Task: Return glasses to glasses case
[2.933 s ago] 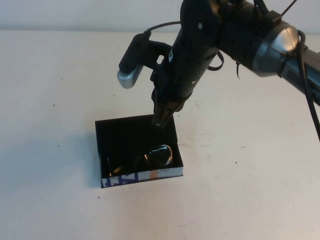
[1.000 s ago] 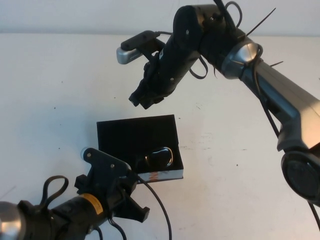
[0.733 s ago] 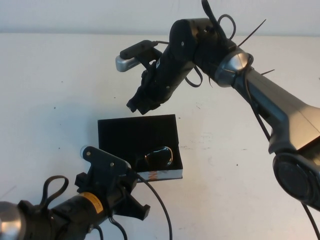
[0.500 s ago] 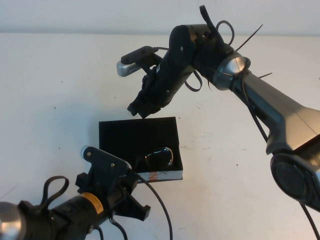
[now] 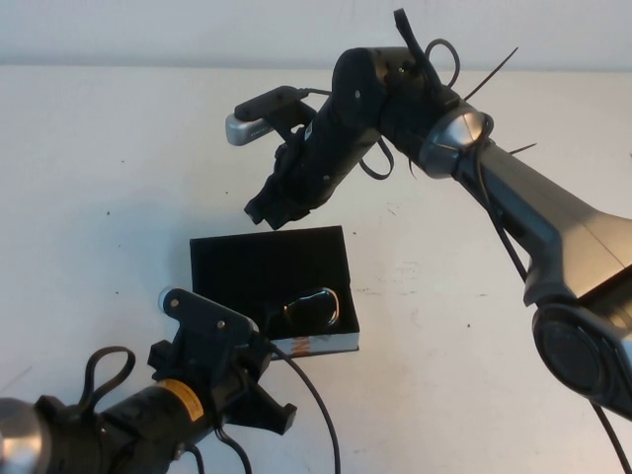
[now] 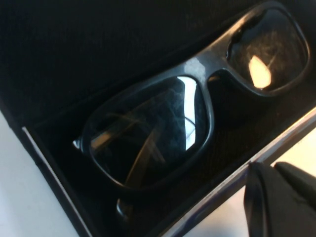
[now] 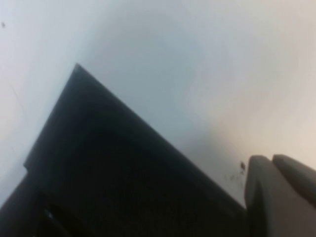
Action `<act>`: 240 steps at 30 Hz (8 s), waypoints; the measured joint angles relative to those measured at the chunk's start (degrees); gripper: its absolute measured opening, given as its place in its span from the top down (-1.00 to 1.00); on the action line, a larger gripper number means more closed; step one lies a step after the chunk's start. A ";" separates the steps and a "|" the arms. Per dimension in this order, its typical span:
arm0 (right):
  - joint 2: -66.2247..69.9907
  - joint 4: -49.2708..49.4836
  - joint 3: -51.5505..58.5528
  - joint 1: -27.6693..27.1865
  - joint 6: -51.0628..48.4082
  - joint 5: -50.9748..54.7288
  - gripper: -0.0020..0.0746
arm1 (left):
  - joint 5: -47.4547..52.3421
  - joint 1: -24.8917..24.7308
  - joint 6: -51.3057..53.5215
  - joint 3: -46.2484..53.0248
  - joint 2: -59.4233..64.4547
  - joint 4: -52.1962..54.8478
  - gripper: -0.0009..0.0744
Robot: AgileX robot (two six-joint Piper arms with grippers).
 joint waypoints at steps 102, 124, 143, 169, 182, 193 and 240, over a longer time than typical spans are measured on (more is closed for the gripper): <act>1.68 -0.91 0.41 -1.97 2.70 2.10 0.98 | 0.57 0.00 0.00 0.00 0.00 -2.61 0.98; -4.48 4.98 8.06 -2.08 2.70 2.80 0.98 | -0.51 0.00 0.00 0.00 0.00 -2.72 0.98; -13.42 5.71 21.61 2.26 4.19 3.02 0.98 | -2.64 0.00 0.21 0.00 0.00 -3.05 0.98; -17.10 5.04 25.65 2.83 4.52 2.55 0.98 | 12.38 0.00 4.06 0.00 -17.53 -3.08 0.98; -38.45 -2.77 35.16 2.83 10.46 3.16 0.98 | 21.08 4.07 23.17 4.29 -63.95 -17.23 0.98; -73.39 -4.11 70.48 2.83 13.57 -7.95 0.98 | 21.56 7.50 42.10 17.57 -95.16 -32.07 0.98; -128.60 -4.44 138.08 -25.07 13.60 -63.67 0.98 | 24.42 7.60 45.91 27.94 -98.48 -34.37 0.98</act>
